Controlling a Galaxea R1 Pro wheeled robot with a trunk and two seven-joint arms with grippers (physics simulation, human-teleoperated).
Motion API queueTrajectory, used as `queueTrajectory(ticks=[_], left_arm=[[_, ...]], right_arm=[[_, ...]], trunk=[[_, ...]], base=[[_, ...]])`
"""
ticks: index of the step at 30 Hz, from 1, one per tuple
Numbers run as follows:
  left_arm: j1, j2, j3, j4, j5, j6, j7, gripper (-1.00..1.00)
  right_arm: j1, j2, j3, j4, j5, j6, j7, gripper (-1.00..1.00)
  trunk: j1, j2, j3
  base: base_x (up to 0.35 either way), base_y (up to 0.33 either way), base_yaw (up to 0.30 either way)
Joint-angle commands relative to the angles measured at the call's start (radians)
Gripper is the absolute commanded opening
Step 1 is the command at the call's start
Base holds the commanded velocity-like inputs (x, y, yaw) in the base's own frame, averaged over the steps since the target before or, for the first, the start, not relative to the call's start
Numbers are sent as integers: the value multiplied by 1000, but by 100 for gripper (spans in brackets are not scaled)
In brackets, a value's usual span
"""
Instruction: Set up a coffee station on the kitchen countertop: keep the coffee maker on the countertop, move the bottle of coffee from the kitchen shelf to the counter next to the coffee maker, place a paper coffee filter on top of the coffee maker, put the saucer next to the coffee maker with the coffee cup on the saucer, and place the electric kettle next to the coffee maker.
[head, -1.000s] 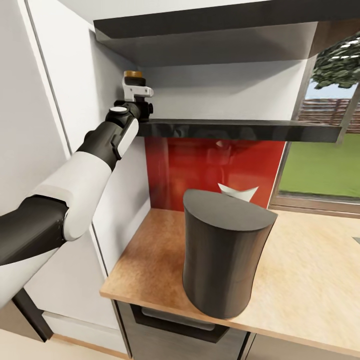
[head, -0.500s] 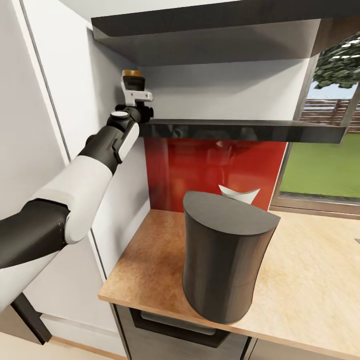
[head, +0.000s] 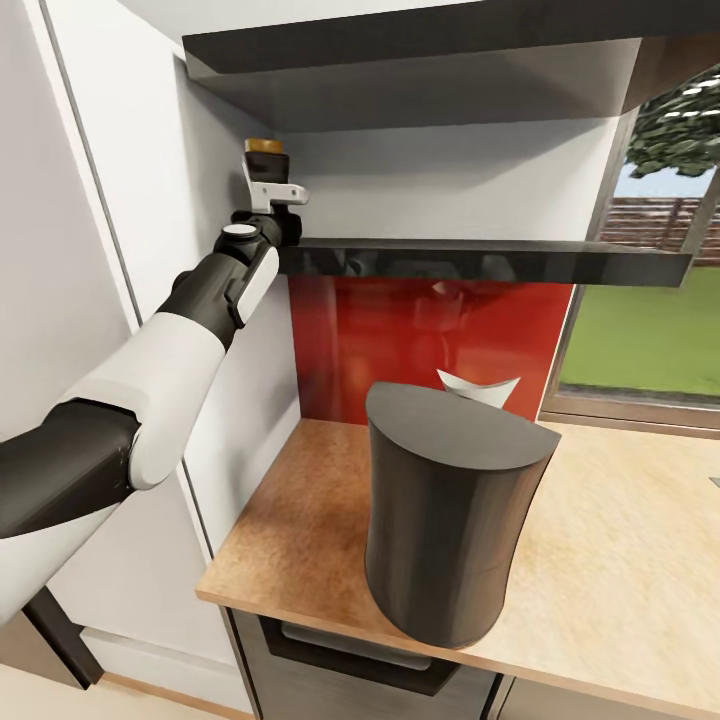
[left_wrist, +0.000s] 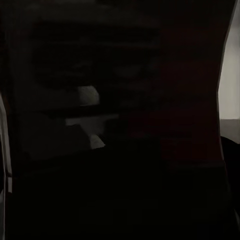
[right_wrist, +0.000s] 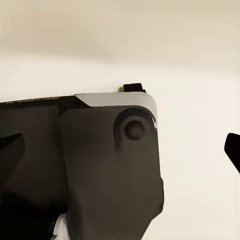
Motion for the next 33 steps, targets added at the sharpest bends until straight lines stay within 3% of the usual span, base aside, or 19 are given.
queueTrajectory(ticks=[1,28,31,32,33], left_arm=[[-1,1,-7,-1,8,5,9,-100],[-4,-2,-9,-6,8,14,7,-100],[-6,-4,-8,-7,-15,18,7,-100],[-8,-7,-6,-27,-44,43,7,-100],[-8,-7,-6,-44,-49,61,7,-100]], right_arm=[[0,0,-8,0,10,-1,-3,100],[0,2,-8,-1,8,-4,-2,100],[-1,1,-8,-1,8,-4,-2,100],[0,2,-8,0,8,-5,-3,100],[0,1,-8,-1,8,-5,-3,100]], trunk=[[1,-2,-2],[1,-2,-2],[1,-2,-2],[1,-2,-2],[1,-2,-2]], base=[[0,0,0],[0,0,0],[0,0,0],[0,0,0],[0,0,0]])
